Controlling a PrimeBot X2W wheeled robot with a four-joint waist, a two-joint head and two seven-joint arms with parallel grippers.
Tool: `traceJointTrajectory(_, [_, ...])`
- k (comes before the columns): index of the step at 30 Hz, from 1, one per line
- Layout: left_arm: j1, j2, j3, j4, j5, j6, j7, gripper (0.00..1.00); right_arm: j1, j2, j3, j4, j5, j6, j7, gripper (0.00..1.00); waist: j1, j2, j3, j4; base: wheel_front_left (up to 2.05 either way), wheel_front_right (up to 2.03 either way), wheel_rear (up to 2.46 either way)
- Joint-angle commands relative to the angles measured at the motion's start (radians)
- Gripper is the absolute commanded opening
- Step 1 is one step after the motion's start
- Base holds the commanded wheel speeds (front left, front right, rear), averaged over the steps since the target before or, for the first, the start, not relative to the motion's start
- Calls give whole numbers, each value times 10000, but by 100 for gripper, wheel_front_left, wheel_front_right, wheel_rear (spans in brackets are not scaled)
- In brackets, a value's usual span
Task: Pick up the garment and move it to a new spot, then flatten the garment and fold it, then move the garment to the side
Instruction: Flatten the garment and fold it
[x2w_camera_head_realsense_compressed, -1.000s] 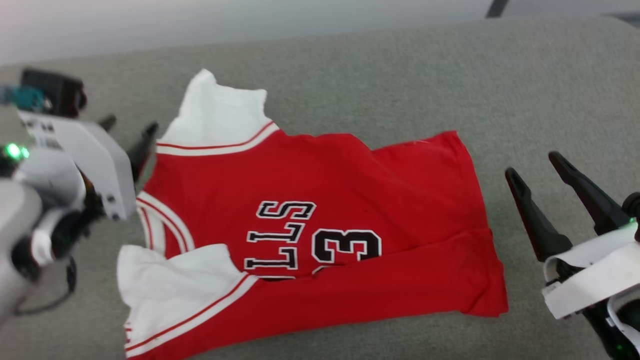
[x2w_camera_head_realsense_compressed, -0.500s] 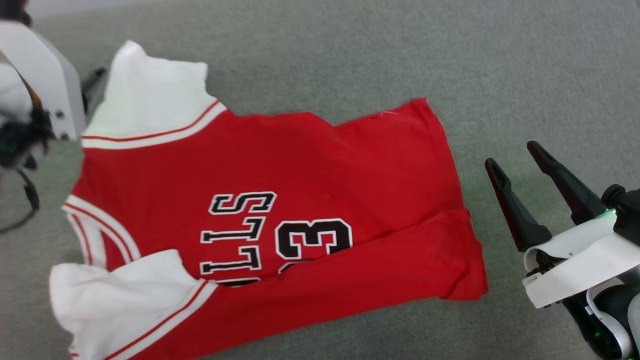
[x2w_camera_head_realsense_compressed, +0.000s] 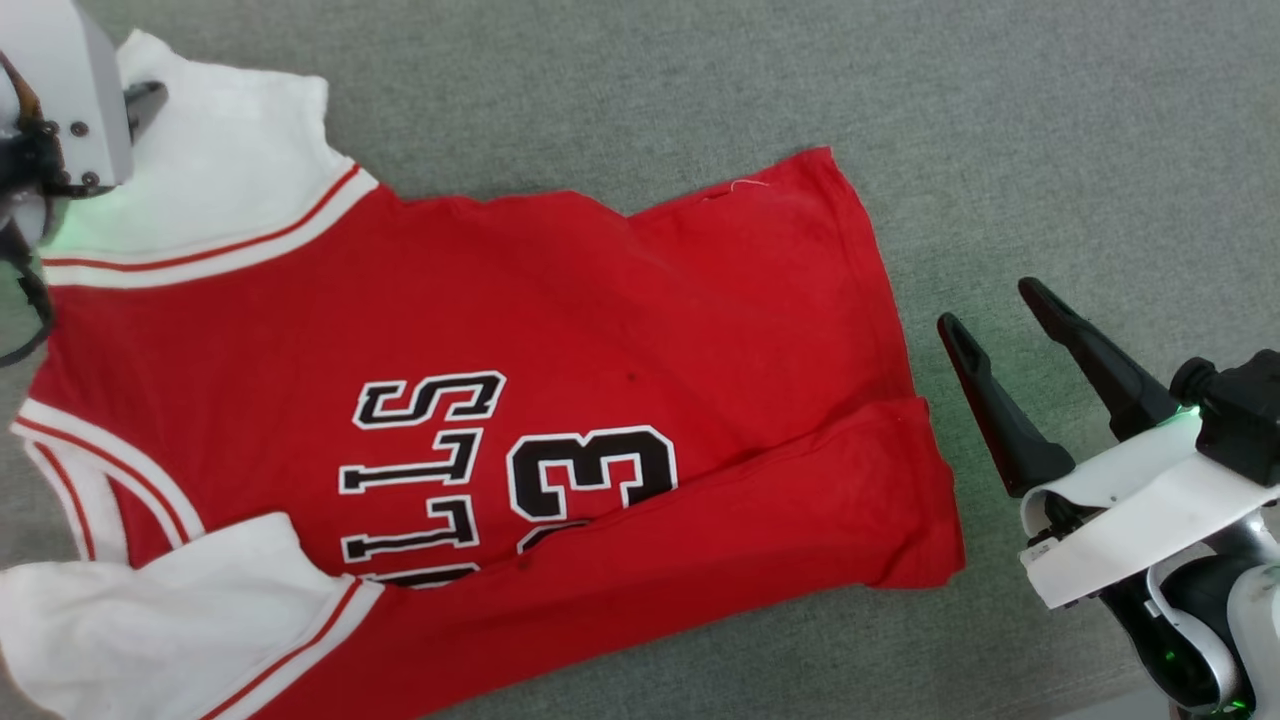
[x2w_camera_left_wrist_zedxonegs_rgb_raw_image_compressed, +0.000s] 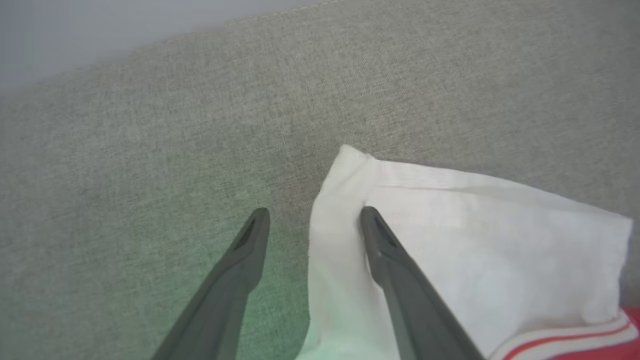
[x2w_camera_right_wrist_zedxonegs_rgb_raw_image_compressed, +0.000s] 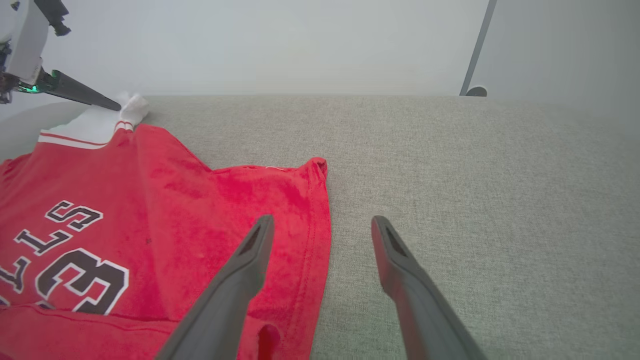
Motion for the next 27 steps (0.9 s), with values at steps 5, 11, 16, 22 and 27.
traceJointTrajectory(5, [-203,-329,-114,638,-3,-13,308,64,-254,-15,86,75,128,0,86,100,0,-1,194,-21,0,0,0])
traceJointTrajectory(11, [-165,-765,-272,1305,-70,-214,519,0,-430,-74,211,92,351,0,410,100,0,-1,263,97,0,0,0])
traceJointTrajectory(16, [-402,-1149,-334,1662,71,-578,133,0,-760,-144,211,-89,546,0,1003,100,0,-1,224,258,0,0,0])
traceJointTrajectory(22, [-703,-1631,-338,2158,82,-858,-55,0,-1748,-230,330,236,689,0,2297,100,0,-1,244,469,0,0,0])
traceJointTrajectory(27, [-937,-1929,-359,2540,136,-1067,-198,0,-3043,-126,767,1236,892,0,3398,100,0,-1,352,535,0,0,0])
